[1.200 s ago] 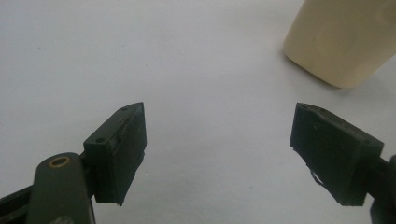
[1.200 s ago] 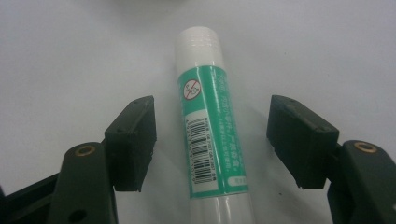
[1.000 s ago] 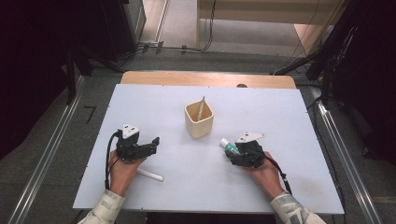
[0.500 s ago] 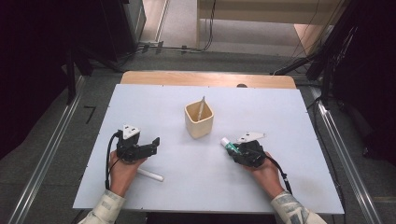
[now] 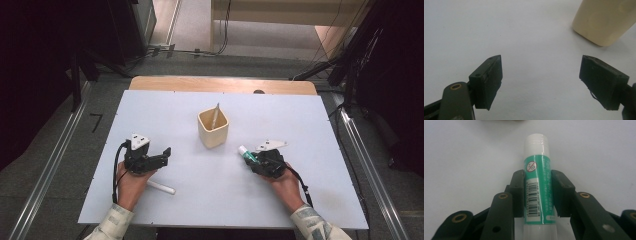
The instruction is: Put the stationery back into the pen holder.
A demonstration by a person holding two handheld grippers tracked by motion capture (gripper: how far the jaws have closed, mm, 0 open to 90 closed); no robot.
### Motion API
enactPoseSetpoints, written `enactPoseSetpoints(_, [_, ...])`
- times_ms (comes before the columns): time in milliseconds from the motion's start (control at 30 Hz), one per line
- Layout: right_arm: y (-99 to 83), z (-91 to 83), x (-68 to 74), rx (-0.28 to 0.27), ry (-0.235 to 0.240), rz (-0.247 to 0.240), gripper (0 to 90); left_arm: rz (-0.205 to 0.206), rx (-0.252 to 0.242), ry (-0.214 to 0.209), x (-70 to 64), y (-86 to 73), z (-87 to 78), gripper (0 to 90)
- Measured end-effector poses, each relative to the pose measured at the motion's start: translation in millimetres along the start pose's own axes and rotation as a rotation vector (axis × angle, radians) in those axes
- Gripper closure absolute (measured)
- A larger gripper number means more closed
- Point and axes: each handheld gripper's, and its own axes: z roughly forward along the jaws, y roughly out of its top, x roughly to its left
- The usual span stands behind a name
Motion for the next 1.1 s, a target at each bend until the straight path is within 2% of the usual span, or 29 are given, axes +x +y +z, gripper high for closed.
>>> enactPoseSetpoints(300, [11.7,-16.5,0.0,-0.058,0.014,0.01,63.5,-0.004,0.001,0.003,0.1,-0.8,1.2,19.3])
enactPoseSetpoints(767, [41.6,-33.3,-5.4,-0.159,0.002,0.045,63.5,-0.008,0.01,0.012,3.1,-4.4,1.3,19.3])
enactPoseSetpoints(1100, [61.0,-34.9,-3.8,-0.18,-0.001,0.03,63.5,-0.005,0.013,0.016,3.5,-5.0,1.6,19.3])
